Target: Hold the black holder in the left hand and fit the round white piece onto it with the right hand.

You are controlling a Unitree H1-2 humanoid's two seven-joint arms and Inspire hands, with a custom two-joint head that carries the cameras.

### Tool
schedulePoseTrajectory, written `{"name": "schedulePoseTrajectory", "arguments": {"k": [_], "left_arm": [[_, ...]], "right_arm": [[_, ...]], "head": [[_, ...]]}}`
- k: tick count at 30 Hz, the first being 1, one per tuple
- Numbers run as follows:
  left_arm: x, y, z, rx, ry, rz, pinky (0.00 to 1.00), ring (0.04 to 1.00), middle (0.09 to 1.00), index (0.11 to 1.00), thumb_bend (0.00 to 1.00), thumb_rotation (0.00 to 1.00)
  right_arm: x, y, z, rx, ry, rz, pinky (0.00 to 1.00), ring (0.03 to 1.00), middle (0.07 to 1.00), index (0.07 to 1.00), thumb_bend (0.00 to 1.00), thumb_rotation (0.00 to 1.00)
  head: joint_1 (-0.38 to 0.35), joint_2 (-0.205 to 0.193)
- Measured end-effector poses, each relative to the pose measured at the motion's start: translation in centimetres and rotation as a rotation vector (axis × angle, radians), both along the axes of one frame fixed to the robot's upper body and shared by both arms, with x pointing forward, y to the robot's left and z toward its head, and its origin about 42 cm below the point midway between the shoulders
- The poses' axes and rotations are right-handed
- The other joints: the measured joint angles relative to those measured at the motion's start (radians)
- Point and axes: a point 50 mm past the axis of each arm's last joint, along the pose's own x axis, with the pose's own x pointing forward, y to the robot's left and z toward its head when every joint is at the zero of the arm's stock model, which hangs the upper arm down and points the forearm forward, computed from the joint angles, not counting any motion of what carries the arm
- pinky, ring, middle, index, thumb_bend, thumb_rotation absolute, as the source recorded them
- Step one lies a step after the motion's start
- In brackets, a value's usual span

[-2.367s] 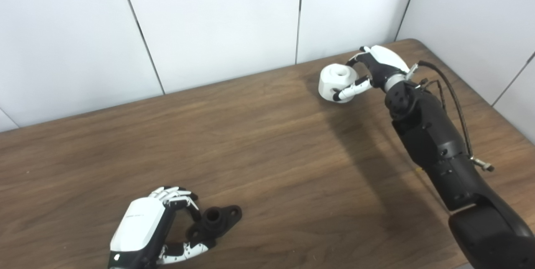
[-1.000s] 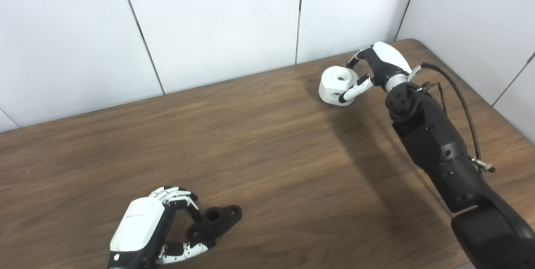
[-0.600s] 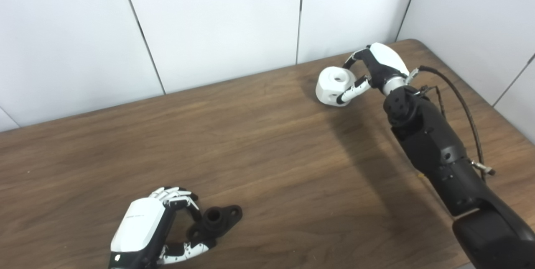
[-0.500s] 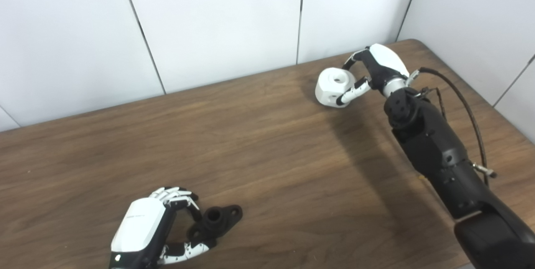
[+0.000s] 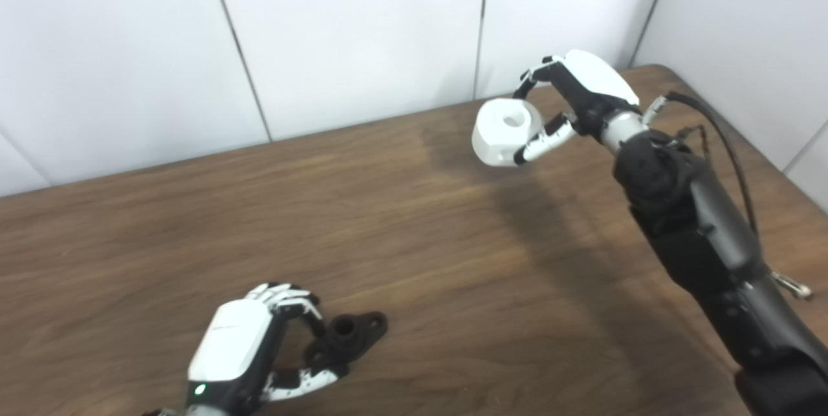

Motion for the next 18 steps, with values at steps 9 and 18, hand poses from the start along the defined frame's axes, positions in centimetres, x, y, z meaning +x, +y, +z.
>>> {"name": "schedulePoseTrajectory", "arguments": {"k": [9, 18], "left_arm": [[-0.2, -0.7, -0.3, -0.003, -0.004, 0.01, 0.96, 0.856, 0.76, 0.486, 0.52, 0.05], [-0.2, -1.4, -0.4, 0.002, -0.003, 0.024, 0.98, 0.869, 0.768, 0.487, 0.52, 0.05]], "right_arm": [[-3.0, 4.1, 1.8, 0.023, 0.018, 0.18, 0.92, 0.941, 0.818, 0.484, 0.53, 0.14], [-6.0, 8.3, 0.9, 0.054, 0.092, 0.329, 1.0, 0.947, 0.819, 0.482, 0.53, 0.14]], "head": [[0.039, 0.009], [0.074, 0.023]]}}
